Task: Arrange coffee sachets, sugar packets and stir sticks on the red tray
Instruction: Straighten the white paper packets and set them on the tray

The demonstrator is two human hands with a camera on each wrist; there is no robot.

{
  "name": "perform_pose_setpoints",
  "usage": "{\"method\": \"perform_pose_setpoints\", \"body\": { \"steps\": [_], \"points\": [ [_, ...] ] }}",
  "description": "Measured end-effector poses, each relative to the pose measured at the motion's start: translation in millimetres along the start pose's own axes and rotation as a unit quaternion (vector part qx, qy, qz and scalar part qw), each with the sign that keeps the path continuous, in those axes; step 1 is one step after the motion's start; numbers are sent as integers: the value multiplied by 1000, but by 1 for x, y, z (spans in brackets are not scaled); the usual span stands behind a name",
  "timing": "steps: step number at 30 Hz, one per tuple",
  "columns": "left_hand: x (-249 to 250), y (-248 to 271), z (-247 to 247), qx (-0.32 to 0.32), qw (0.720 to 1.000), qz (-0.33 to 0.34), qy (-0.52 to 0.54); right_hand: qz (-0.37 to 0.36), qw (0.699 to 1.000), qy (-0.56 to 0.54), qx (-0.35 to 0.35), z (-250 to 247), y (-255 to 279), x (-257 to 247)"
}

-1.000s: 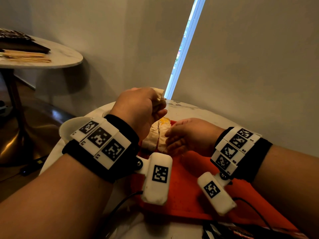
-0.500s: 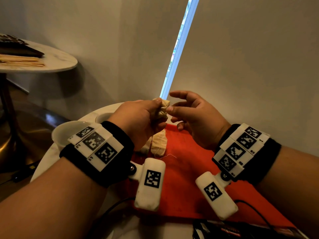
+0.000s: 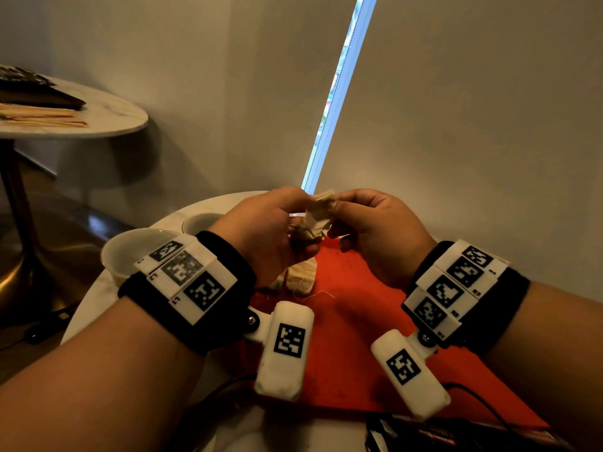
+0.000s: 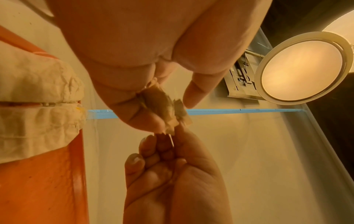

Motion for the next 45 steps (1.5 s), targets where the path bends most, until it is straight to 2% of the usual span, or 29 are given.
{"method": "perform_pose_setpoints", "body": {
  "steps": [8, 14, 17, 20, 24, 33, 36, 39, 41, 45],
  "points": [
    [-4, -3, -3, -9, 999, 17, -39, 32, 999, -16, 11, -1, -2, 7],
    [-3, -7, -8, 25, 999, 41, -26, 79, 995, -43, -51, 4, 0, 8],
    [-3, -6, -6, 9, 999, 33, -20, 70, 997, -23, -36, 3, 1, 9],
    [-5, -5, -3, 5, 1000, 10, -18, 63, 996, -60, -9, 0, 0, 6],
    [-2, -2, -5, 14, 1000, -9, -8, 44, 996, -78, -12, -4, -1, -2],
    [-3, -1, -4, 13, 998, 24, -64, 51, 995, -81, -35, 2, 0, 0],
    [1, 2, -3, 18, 997, 13, -70, 48, 998, -43, -27, 2, -1, 3],
    [18, -1, -14, 83, 994, 39, -66, 67, 998, -18, -15, 0, -3, 8],
    [32, 1, -23, 105, 992, 48, -46, 99, 994, 18, -41, 2, -4, 14],
    [48, 10, -38, 86, 996, 11, -15, 156, 970, 127, -139, 20, 1, 24]
  ]
}}
Point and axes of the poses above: each hand's wrist, its own y-axis away from the middle knuckle, its own z-axis out of the palm, x = y × z, the point moved 4 cm from there along -y, towards the middle knuckle, and after that the axes turned 3 degrees about y, right-handed, at the moved point
